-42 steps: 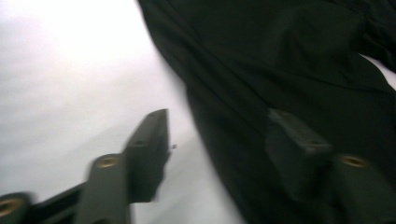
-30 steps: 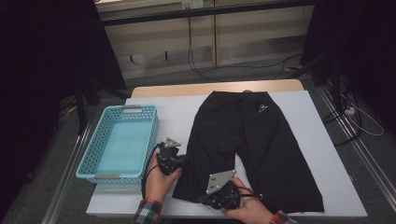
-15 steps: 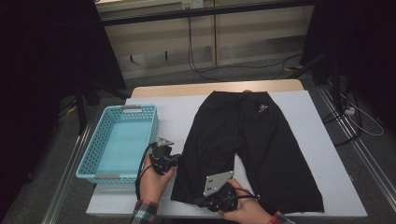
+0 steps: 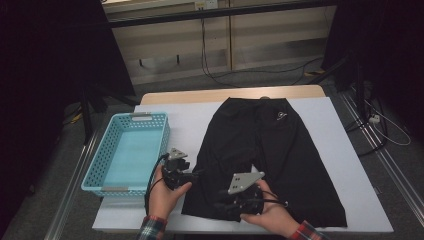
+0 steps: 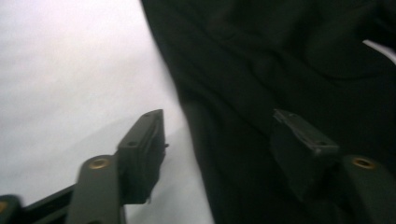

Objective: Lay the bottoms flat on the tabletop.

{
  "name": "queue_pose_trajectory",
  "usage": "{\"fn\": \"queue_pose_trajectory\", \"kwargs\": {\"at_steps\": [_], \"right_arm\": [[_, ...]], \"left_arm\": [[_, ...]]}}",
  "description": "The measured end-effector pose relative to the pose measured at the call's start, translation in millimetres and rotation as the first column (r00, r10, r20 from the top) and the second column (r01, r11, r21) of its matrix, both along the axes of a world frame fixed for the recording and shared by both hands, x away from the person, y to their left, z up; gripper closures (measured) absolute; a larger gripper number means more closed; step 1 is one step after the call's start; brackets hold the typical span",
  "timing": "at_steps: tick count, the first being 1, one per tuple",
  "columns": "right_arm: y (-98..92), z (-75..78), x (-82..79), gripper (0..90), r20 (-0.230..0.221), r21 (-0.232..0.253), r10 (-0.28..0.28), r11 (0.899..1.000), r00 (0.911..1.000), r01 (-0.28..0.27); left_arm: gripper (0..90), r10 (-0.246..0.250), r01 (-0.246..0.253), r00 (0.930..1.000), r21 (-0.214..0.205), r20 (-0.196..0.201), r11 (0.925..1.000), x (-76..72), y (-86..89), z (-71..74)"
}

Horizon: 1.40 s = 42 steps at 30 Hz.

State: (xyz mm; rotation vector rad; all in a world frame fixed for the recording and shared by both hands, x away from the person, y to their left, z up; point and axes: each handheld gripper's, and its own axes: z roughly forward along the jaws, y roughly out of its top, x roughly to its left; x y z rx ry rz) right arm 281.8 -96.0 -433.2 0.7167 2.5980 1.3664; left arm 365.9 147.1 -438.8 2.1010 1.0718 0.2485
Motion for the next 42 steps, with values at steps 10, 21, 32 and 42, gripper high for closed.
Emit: {"fn": "queue_pose_trajectory", "kwargs": {"at_steps": [10, 21, 32, 42], "right_arm": [[-42.7, 4.4, 30.4, 30.4, 0.027, 0.000, -0.219, 0.976, 0.9753, 0.219], [-65.6, 4.4, 51.3, 23.4, 0.018, 0.007, -0.335, 0.942, 0.9421, 0.335], [-75.2, 0.8, 66.9, 18.2, 0.005, 0.009, -0.389, 0.921, 0.9211, 0.389], [-76.8, 1.6, 66.7, 17.5, 0.007, 0.006, -0.395, 0.919, 0.9187, 0.395]], "left_arm": [[21.4, -0.024, 0.024, 0.9996, 0.006, 0.018, 0.9997, -3.2, -0.4, 1.9], [19.5, -0.039, 0.039, 0.9990, 0.015, 0.023, 0.9991, -5.7, -0.3, 2.4], [18.5, -0.037, 0.037, 0.9991, 0.029, 0.021, 0.9989, -2.7, -5.8, -1.1], [18.5, -0.034, 0.033, 0.9993, 0.041, 0.017, 0.9986, -1.8, -6.5, -2.1]]}}
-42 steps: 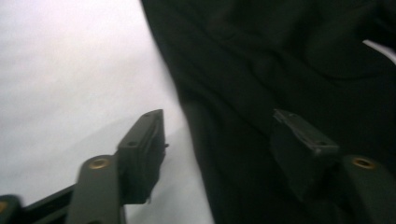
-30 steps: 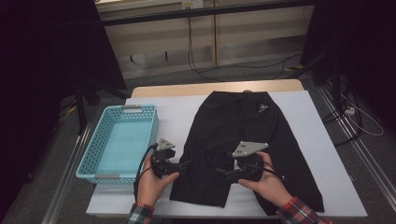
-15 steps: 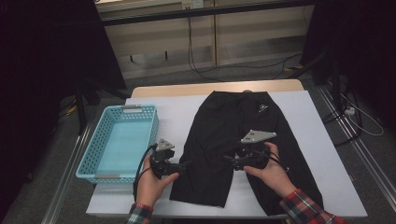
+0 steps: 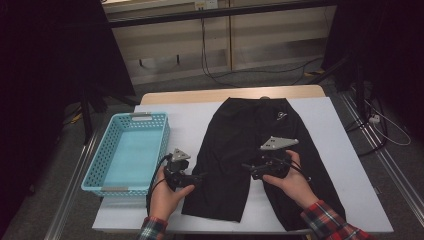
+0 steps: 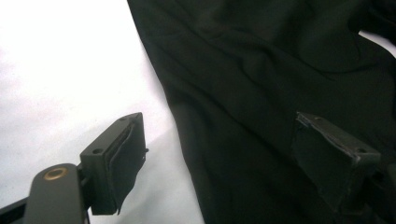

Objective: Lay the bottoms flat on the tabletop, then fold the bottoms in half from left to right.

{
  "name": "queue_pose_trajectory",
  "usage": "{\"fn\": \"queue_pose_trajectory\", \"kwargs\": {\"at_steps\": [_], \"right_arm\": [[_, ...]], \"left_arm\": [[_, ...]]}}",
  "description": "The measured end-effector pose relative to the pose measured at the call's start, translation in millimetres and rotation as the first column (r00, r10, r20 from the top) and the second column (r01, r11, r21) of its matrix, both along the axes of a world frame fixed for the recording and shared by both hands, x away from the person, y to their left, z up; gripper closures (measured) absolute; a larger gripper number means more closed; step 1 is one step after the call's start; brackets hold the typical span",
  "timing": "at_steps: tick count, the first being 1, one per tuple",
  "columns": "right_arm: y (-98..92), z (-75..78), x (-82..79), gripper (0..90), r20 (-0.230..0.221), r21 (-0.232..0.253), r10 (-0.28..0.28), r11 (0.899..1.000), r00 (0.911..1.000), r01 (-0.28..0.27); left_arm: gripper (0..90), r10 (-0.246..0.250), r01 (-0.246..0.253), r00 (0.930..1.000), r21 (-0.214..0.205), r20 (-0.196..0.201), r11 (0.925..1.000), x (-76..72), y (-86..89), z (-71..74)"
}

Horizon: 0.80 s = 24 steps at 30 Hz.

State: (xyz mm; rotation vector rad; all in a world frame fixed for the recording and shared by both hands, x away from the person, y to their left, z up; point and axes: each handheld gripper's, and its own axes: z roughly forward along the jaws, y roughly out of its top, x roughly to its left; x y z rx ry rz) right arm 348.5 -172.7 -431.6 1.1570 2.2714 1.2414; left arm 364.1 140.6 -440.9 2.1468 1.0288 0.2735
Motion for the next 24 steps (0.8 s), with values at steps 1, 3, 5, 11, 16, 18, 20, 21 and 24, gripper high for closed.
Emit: {"fn": "queue_pose_trajectory", "kwargs": {"at_steps": [1, 3, 5, 11, 16, 18, 20, 21, 24], "right_arm": [[0.1, 0.0, 0.0, 17.5, 0.002, -0.001, 0.001, 1.000, 1.0000, -0.001], [0.3, 0.0, 0.0, 17.5, 0.004, -0.002, -0.001, 1.000, 1.0000, 0.001], [0.7, -0.1, 0.2, 17.5, 0.004, 0.000, 0.001, 1.000, 1.0000, -0.001], [1.7, -0.9, 0.7, 17.4, 0.006, -0.004, 0.005, 1.000, 1.0000, -0.005], [2.7, -0.8, 0.1, 17.3, 0.008, -0.006, 0.009, 1.000, 0.9999, -0.009], [3.1, -0.4, -0.8, 17.3, 0.010, -0.007, 0.012, 1.000, 0.9999, -0.012], [2.9, 0.4, -1.6, 17.3, 0.015, -0.007, 0.014, 1.000, 0.9998, -0.014], [2.8, 1.0, -2.1, 17.3, 0.016, -0.005, 0.013, 1.000, 0.9998, -0.013], [2.3, 1.8, -3.1, 17.2, 0.017, -0.002, 0.015, 1.000, 0.9997, -0.015]], "left_arm": [[18.5, 0.002, -0.002, 1.0000, -0.001, 0.002, 1.0000, -0.1, 0.2, -0.3], [18.4, 0.007, -0.007, 1.0000, -0.003, -0.001, 1.0000, -0.2, 0.4, -1.0], [18.4, 0.010, -0.010, 1.0000, -0.003, 0.002, 0.9999, 0.0, 0.8, -1.5], [18.8, 0.014, -0.014, 0.9999, 0.023, 0.010, 0.9996, 0.6, 0.2, -3.0], [23.9, 0.020, -0.021, 0.9996, 0.061, 0.021, 0.9979, 1.6, -1.2, -7.1], [25.7, 0.014, -0.016, 0.9996, 0.082, 0.025, 0.9965, 1.5, -2.1, -8.4], [28.9, 0.020, -0.023, 0.9992, 0.096, 0.035, 0.9951, 1.2, -3.1, -8.6], [29.9, 0.023, -0.027, 0.9991, 0.101, 0.036, 0.9945, 1.1, -3.2, -8.4], [34.9, 0.044, -0.046, 0.9988, 0.098, 0.022, 0.9941, -0.5, -5.9, -7.5]]}}
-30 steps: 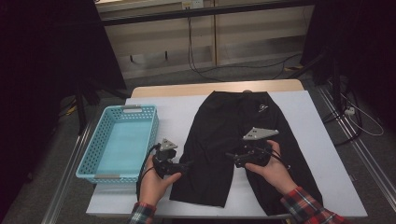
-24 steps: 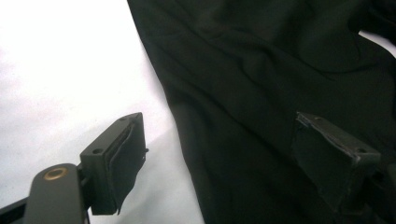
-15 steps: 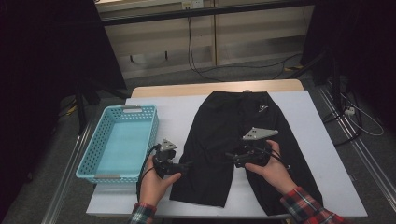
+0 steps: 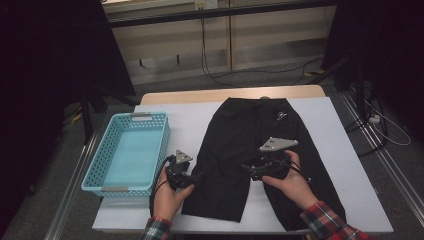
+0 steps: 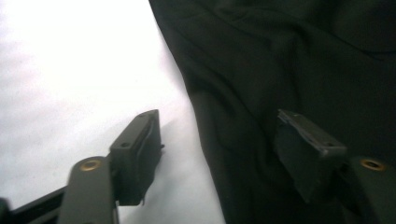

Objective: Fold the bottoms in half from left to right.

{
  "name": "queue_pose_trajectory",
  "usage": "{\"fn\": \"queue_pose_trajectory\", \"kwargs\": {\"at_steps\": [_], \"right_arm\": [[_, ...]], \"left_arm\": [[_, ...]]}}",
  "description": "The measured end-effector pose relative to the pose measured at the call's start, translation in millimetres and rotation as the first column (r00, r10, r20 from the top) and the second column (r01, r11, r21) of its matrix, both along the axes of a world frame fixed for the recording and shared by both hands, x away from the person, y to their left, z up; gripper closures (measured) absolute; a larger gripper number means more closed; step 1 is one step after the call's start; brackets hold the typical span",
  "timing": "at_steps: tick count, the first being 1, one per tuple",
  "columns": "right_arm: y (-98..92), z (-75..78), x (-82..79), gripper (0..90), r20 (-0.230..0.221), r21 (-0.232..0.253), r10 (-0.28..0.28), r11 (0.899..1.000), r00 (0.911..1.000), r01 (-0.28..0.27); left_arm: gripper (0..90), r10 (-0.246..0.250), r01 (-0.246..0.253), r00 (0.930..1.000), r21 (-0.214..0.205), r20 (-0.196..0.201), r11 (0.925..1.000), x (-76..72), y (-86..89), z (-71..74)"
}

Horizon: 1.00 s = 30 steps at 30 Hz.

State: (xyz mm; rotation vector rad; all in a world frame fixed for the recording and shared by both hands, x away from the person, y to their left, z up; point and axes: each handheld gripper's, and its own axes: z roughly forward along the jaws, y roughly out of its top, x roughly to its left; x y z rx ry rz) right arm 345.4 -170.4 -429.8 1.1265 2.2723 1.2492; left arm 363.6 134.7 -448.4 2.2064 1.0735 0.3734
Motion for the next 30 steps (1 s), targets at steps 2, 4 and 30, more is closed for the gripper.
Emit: {"fn": "queue_pose_trajectory", "kwargs": {"at_steps": [2, 4, 30], "right_arm": [[0.1, -0.3, -0.1, 17.0, -0.001, -0.002, -0.001, 1.000, 1.0000, 0.001], [0.7, -0.7, 0.1, 16.9, 0.000, -0.005, -0.002, 1.000, 1.0000, 0.002], [38.8, -6.4, 54.5, 15.9, -0.017, 0.045, -0.080, 0.996, 0.9966, 0.081]], "left_arm": [[41.5, -0.004, 0.004, 0.9999, 0.010, -0.016, 0.9999, -1.0, -2.9, 2.3], [50.1, 0.009, -0.008, 0.9995, 0.004, -0.030, 1.0000, -2.8, -6.4, 3.7], [88.1, -0.126, 0.107, 0.9911, -0.297, -0.044, 0.9488, -21.2, -41.5, 27.9]]}}
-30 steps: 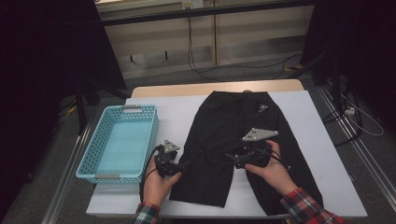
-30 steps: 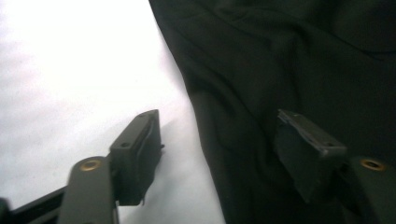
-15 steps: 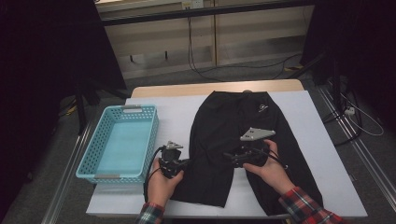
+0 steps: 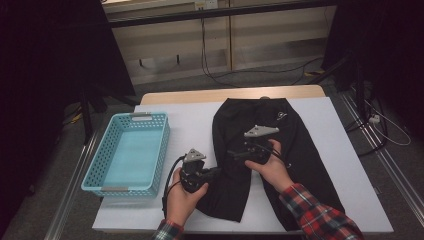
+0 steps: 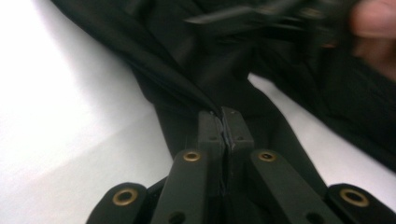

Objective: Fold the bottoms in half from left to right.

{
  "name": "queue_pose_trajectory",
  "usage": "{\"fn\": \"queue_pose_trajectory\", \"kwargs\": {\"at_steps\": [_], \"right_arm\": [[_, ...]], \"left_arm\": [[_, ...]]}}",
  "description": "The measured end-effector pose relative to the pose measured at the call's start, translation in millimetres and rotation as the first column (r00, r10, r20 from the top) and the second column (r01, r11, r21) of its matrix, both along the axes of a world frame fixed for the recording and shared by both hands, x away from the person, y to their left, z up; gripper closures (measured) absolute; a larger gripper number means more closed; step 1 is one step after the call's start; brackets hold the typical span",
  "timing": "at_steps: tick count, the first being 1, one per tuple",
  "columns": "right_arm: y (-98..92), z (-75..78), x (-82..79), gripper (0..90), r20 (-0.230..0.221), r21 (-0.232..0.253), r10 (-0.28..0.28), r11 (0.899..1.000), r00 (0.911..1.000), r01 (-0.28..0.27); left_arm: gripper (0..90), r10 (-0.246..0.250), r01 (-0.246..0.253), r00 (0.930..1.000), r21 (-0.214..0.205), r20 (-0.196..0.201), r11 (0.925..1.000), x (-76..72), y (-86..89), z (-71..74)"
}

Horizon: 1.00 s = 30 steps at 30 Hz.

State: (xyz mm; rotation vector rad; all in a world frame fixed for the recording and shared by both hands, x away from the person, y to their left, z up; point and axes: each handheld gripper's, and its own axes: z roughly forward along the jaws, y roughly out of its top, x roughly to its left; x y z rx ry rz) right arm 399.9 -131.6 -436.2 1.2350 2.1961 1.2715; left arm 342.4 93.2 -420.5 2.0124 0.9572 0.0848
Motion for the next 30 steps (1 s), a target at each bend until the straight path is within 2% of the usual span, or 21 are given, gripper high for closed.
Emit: {"fn": "queue_pose_trajectory", "kwargs": {"at_steps": [5, 9, 12, 14, 16, 18, 19, 21, 24, 25, 26, 28, 30], "right_arm": [[19.3, -0.6, 23.5, 16.4, -0.028, 0.030, -0.007, 1.000, 0.9996, 0.007], [32.7, -1.9, 37.8, 16.3, -0.031, 0.044, -0.005, 0.999, 0.9995, 0.006], [41.9, -7.5, 44.4, 17.3, -0.044, 0.009, -0.001, 1.000, 0.9990, 0.002], [45.6, -12.6, 47.7, 21.2, -0.063, -0.012, 0.001, 1.000, 0.9980, -0.002], [47.8, -15.9, 49.4, 32.5, -0.068, -0.032, 0.001, 0.999, 0.9977, -0.003], [48.7, -18.1, 50.8, 39.1, -0.068, -0.054, -0.003, 0.999, 0.9977, 0.000], [48.6, -19.3, 51.2, 46.5, -0.074, -0.070, -0.001, 0.998, 0.9973, -0.004], [47.8, -21.3, 52.3, 51.7, -0.080, -0.078, -0.002, 0.997, 0.9968, -0.004], [43.7, -21.4, 53.3, 75.1, -0.073, -0.127, 0.014, 0.992, 0.9973, -0.023], [40.8, -20.2, 53.5, 83.1, -0.070, -0.125, 0.015, 0.992, 0.9974, -0.024], [37.4, -18.2, 53.5, 87.4, -0.065, -0.123, 0.014, 0.992, 0.9978, -0.022], [28.9, -11.0, 51.6, 88.1, -0.052, -0.113, -0.003, 0.994, 0.9986, -0.003], [17.2, -0.7, 46.5, 88.1, -0.028, -0.075, -0.021, 0.997, 0.9994, 0.019]], "left_arm": [[88.0, -0.016, 0.016, 0.9998, -0.008, 0.013, 0.9998, -2.5, -2.4, 0.9], [88.0, -0.025, 0.026, 0.9996, -0.012, 0.015, 0.9996, -3.0, -3.6, -0.5], [88.0, -0.034, 0.035, 0.9992, -0.016, 0.019, 0.9993, -3.8, -3.4, 0.0], [87.9, -0.030, 0.030, 0.9992, -0.019, 0.025, 0.9994, -4.5, -2.9, 1.1], [87.9, -0.030, 0.030, 0.9991, -0.022, 0.031, 0.9993, -4.8, -2.2, 2.1], [87.9, -0.032, 0.032, 0.9989, -0.022, 0.034, 0.9992, -4.9, -1.6, 3.2], [87.9, -0.029, 0.030, 0.9989, -0.025, 0.036, 0.9992, -5.0, -1.5, 3.4], [88.0, -0.033, 0.034, 0.9989, -0.028, 0.034, 0.9990, -4.8, -1.8, 3.2], [88.0, -0.035, 0.037, 0.9989, -0.037, 0.032, 0.9986, -4.6, -3.5, 2.5], [88.1, -0.038, 0.039, 0.9988, -0.039, 0.032, 0.9985, -4.4, -4.3, 2.6], [88.1, -0.042, 0.043, 0.9986, -0.043, 0.033, 0.9982, -4.3, -5.2, 2.9], [88.2, -0.049, 0.051, 0.9982, -0.057, 0.036, 0.9971, -4.0, -7.2, 4.0], [88.3, -0.059, 0.062, 0.9975, -0.080, 0.040, 0.9949, -4.4, -10.0, 5.5]]}}
